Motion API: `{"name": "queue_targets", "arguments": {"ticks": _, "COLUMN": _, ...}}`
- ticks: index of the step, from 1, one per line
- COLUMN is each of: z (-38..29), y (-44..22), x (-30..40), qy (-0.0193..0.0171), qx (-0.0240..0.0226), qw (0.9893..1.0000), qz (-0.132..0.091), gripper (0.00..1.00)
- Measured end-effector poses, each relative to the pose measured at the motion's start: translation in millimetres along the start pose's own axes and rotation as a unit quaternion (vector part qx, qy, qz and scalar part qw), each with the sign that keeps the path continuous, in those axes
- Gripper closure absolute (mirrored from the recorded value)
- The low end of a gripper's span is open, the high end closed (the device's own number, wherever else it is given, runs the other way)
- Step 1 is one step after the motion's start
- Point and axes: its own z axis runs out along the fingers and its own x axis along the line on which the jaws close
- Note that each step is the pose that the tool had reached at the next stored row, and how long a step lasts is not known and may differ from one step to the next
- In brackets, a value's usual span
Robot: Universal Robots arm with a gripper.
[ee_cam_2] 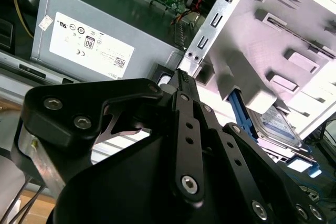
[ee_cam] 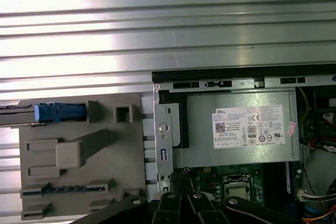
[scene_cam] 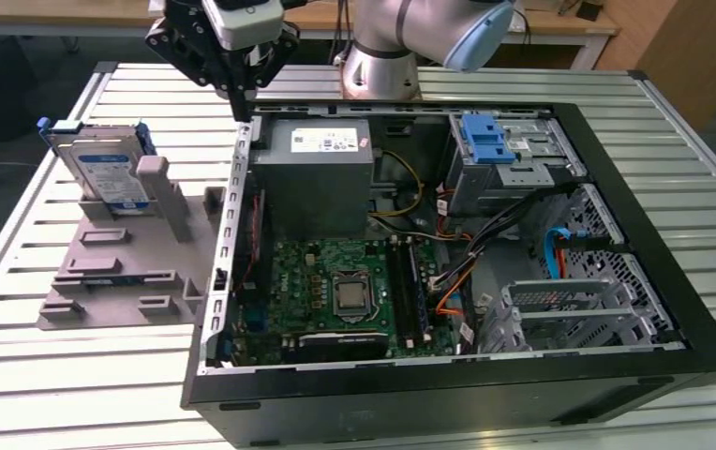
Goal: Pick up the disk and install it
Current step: 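Reach for the disk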
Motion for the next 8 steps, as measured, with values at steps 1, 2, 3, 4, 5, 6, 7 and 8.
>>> {"name": "queue_targets", "arguments": {"ticks": 1, "z": 0.0, "y": 0.0, "x": 0.6, "qy": 0.0, "qx": 0.0, "qw": 1.0, "qz": 0.0, "gripper": 0.89}}
{"name": "queue_targets", "arguments": {"ticks": 2, "z": 0.0, "y": 0.0, "x": 1.1, "qy": 0.0, "qx": 0.0, "qw": 1.0, "qz": 0.0, "gripper": 0.89}}
{"name": "queue_targets", "arguments": {"ticks": 3, "z": 0.1, "y": -0.1, "x": 1.7, "qy": 0.0, "qx": 0.0, "qw": 1.0, "qz": 0.0, "gripper": 0.89}}
{"name": "queue_targets", "arguments": {"ticks": 4, "z": 0.1, "y": -0.1, "x": 2.3, "qy": 0.0, "qx": 0.0, "qw": 1.0, "qz": 0.0, "gripper": 0.89}}
{"name": "queue_targets", "arguments": {"ticks": 5, "z": 0.1, "y": -0.1, "x": 2.8, "qy": 0.0001, "qx": 0.0, "qw": 1.0, "qz": 0.0, "gripper": 0.89}}
{"name": "queue_targets", "arguments": {"ticks": 6, "z": 0.1, "y": -0.2, "x": 3.4, "qy": 0.0, "qx": 0.0, "qw": 1.0, "qz": 0.0, "gripper": 0.89}}
{"name": "queue_targets", "arguments": {"ticks": 7, "z": 0.1, "y": -0.2, "x": 4.0, "qy": 0.0001, "qx": 0.0, "qw": 1.0, "qz": 0.0, "gripper": 0.89}}
{"name": "queue_targets", "arguments": {"ticks": 8, "z": 0.1, "y": -0.2, "x": 4.5, "qy": 0.0001, "qx": 0.0, "qw": 1.0, "qz": 0.0, "gripper": 0.89}}
